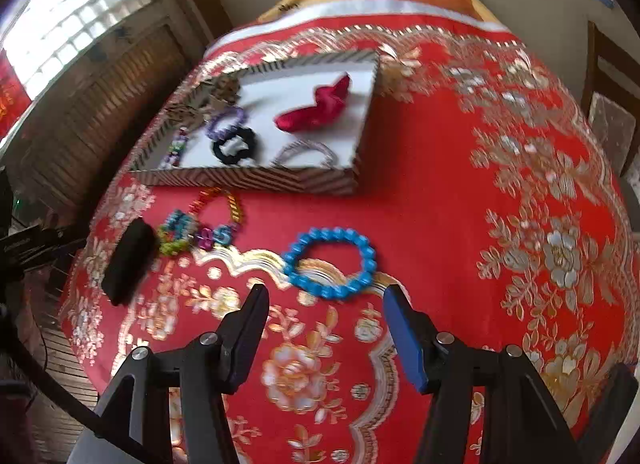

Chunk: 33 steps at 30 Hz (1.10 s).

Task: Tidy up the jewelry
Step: 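Grasp the black velvet pouch with left tool while right grasps blue bead bracelet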

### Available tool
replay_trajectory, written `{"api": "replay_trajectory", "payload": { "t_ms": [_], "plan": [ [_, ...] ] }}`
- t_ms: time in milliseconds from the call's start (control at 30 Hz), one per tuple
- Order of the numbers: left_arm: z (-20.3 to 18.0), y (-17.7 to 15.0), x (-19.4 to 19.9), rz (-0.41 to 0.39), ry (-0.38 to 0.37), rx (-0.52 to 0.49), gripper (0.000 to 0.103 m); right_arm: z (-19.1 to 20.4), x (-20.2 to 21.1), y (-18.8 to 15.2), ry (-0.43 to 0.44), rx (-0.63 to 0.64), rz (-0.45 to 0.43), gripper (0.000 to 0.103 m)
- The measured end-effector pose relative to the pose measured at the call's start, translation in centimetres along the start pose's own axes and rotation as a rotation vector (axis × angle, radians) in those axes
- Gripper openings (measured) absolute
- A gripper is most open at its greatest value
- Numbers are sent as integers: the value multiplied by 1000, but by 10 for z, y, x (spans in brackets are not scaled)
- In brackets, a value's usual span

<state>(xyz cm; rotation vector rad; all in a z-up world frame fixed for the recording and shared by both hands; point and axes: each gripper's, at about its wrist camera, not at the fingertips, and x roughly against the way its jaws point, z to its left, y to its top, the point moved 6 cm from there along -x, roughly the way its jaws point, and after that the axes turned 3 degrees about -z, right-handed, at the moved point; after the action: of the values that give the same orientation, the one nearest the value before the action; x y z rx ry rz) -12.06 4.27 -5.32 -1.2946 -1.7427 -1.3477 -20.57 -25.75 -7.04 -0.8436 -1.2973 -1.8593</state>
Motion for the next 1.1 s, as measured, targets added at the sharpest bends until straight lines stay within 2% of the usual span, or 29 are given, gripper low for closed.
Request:
{"api": "replay_trajectory", "payload": {
  "t_ms": [100, 167, 367, 467, 567, 600, 633, 667, 700, 767, 1100],
  "plan": [
    [-4, -9, -9, 29, -15, -31, 60, -9, -7, 0, -9, -9, 11, 57],
    [-11, -14, -16, 51, -33, -63, 61, -13, -11, 3, -7, -20, 13, 57],
    [-19, -19, -34, 77, 41, -157, 61, -19, -34, 16, -36, -3, 21, 57],
    [-16, -20, -42, 81, 94, -173, 61, -17, -43, 19, -79, 42, 16, 43],
    [-13, -23, -50, 85, 139, -184, 60, -13, -45, 20, -116, 94, 0, 23],
    [-12, -24, -53, 86, 151, -191, 50, -11, -46, 21, -140, 119, -4, 15],
    [-12, -24, -55, 84, 157, -195, 45, -10, -47, 21, -153, 141, -8, 12],
    [-13, -24, -53, 67, 166, -209, 34, -9, -47, 21, -154, 155, -8, 8],
    [-14, -23, -52, 66, 163, -214, 26, -8, -47, 21, -139, 155, -3, 8],
    [-16, -18, -46, 52, 152, -210, 18, -6, -41, 24, -110, 155, -10, 8],
    [-44, 27, 1, -70, 96, -220, 15, 26, 22, 55, -5, 161, -146, 8]
  ]
}}
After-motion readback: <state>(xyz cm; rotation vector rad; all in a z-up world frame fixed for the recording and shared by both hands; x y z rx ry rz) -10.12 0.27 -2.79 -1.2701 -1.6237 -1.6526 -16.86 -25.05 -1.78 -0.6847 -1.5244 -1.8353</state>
